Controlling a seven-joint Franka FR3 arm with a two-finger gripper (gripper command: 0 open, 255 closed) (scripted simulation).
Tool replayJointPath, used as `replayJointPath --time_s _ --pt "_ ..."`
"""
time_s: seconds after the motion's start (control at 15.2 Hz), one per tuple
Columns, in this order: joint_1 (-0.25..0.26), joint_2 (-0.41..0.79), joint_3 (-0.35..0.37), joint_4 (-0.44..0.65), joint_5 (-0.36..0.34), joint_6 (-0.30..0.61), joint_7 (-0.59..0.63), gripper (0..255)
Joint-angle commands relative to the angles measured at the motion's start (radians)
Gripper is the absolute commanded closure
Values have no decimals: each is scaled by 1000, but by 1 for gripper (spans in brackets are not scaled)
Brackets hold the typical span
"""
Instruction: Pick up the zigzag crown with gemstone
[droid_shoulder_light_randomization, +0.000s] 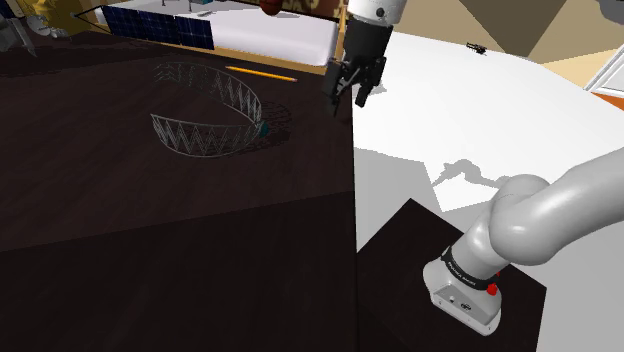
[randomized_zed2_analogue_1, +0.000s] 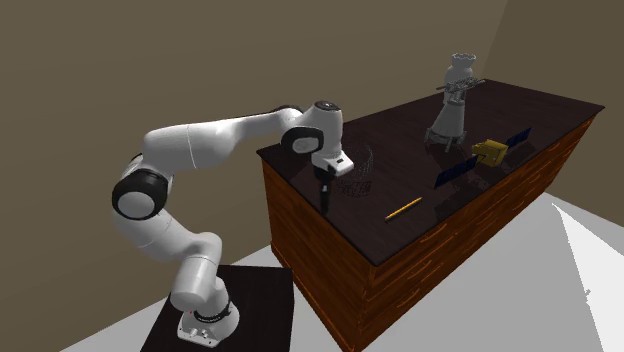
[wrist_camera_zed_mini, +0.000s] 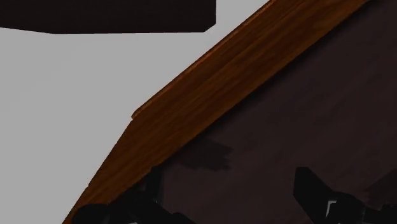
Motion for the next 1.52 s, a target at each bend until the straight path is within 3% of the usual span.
replayJointPath --time_s 0.0,0.46,0.86,1.45 --pt "3 48 27 49 4 16 41 0" --pt "21 260 123 303 -35 31 199 0" --pt "70 485 196 593 -134 -2 345 0" --pt "63 447 189 445 -114 112 331 0"
